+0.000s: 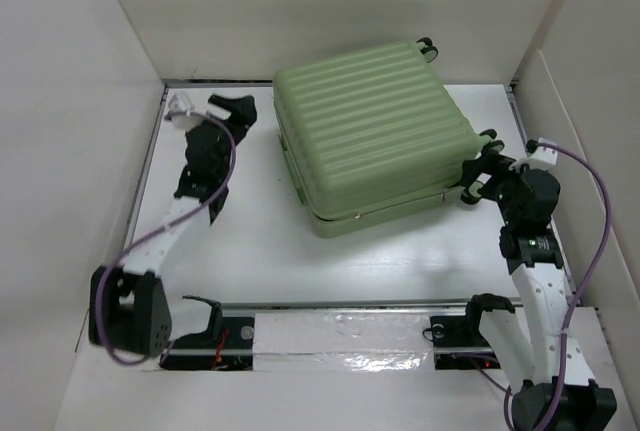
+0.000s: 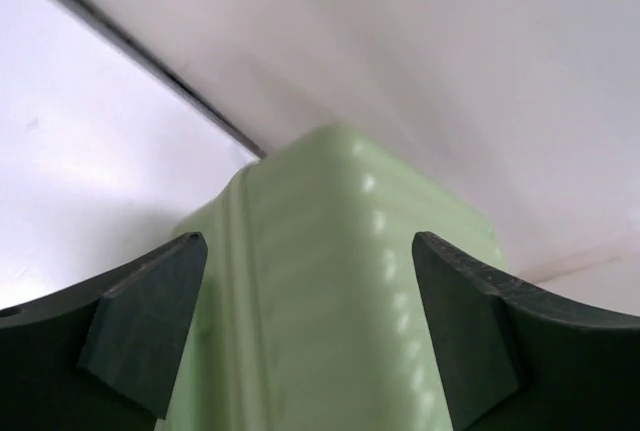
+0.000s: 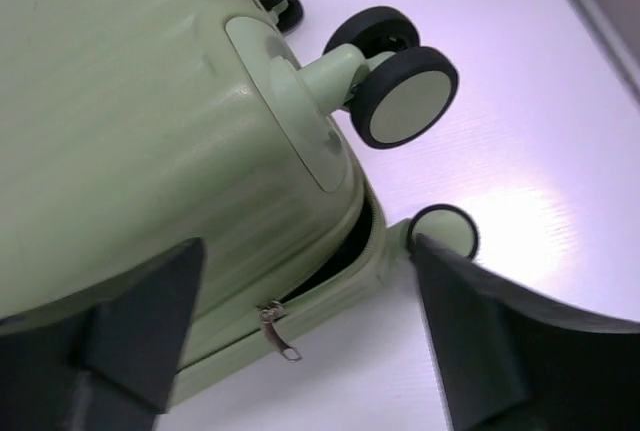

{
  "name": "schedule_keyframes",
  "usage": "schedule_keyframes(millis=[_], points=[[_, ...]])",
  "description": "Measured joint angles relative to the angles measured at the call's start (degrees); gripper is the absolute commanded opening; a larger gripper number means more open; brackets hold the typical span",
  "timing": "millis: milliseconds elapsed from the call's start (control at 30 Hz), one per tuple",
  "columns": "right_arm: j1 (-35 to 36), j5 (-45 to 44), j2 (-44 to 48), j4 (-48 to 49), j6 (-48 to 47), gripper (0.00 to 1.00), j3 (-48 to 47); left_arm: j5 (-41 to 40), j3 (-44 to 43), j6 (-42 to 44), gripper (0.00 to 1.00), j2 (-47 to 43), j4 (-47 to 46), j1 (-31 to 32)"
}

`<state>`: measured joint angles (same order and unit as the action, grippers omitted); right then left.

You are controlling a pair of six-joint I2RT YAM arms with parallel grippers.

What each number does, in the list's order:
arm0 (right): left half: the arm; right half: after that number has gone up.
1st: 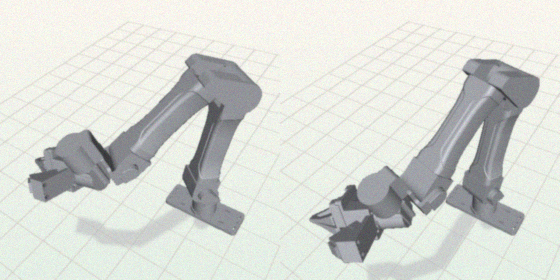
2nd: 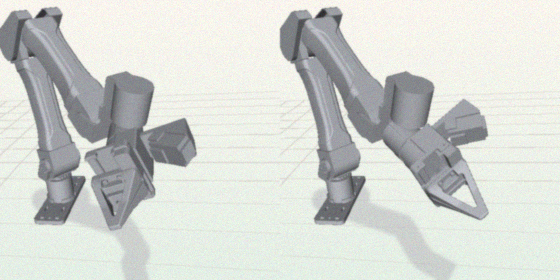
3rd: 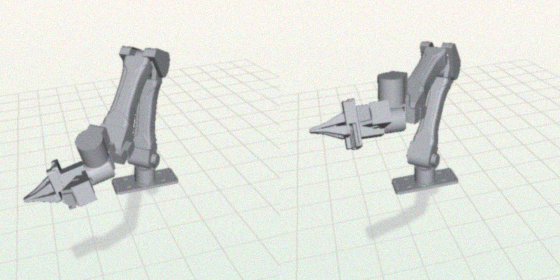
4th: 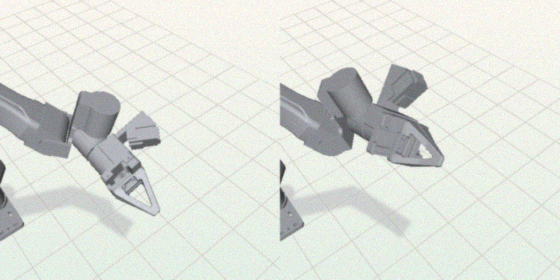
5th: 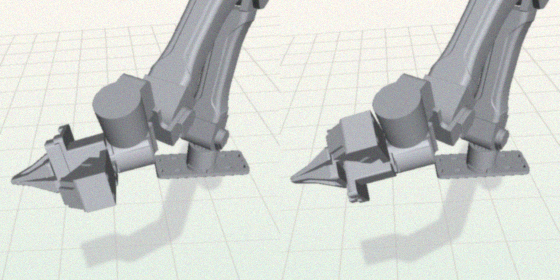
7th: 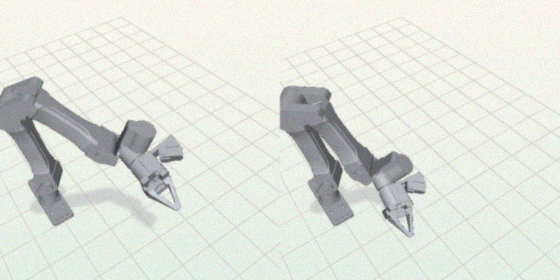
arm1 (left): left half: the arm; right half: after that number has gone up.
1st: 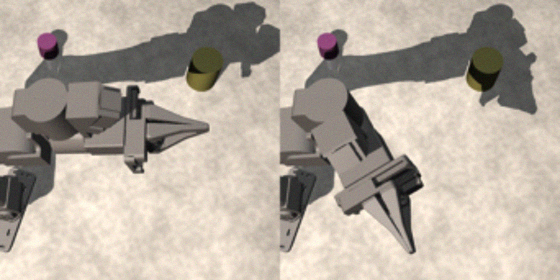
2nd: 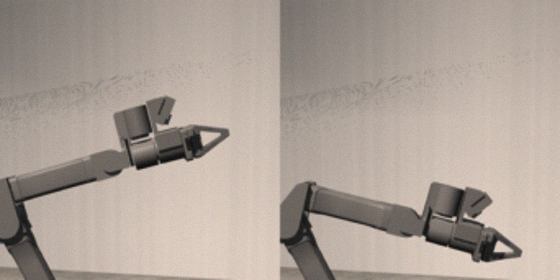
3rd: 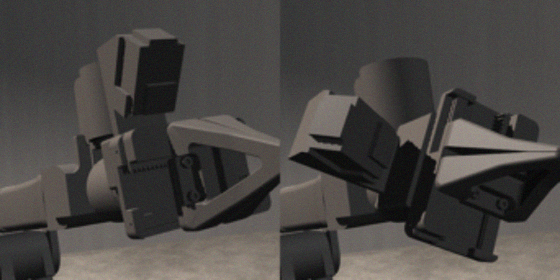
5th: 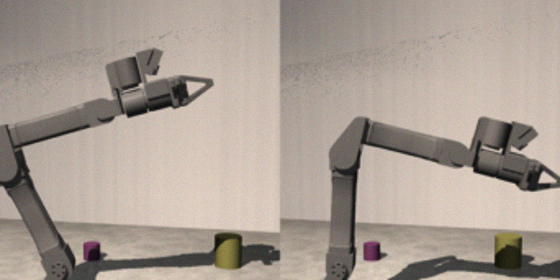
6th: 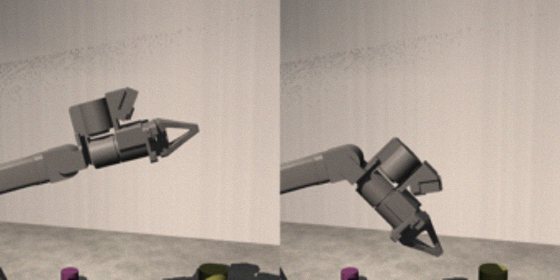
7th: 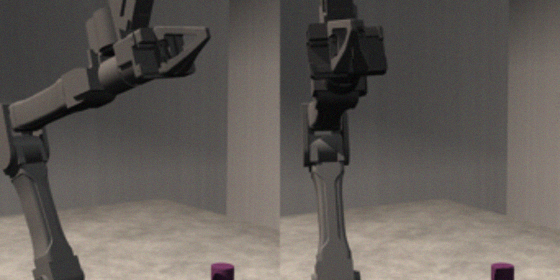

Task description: Pack the luggage

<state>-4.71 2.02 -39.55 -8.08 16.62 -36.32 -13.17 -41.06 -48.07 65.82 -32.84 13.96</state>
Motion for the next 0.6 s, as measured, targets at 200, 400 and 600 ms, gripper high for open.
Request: schedule_keyframes(millis=[200,400,600], points=[[-2.10,1.22,-4.09,1.29,3.54,1.00,-2.86,10.78,-30.36,3.17,0.96,26.29,6.82,-3.52],[-9.31,7.41,-10.73,5.75,7.69,1.00,-5.29,23.02,-53.57,7.69,0.98,46.56,16.02,-7.76],[-18.14,9.62,-12.92,6.88,9.60,0.60,-6.73,28.55,-67.87,9.38,0.95,60.06,24.48,-11.15]])
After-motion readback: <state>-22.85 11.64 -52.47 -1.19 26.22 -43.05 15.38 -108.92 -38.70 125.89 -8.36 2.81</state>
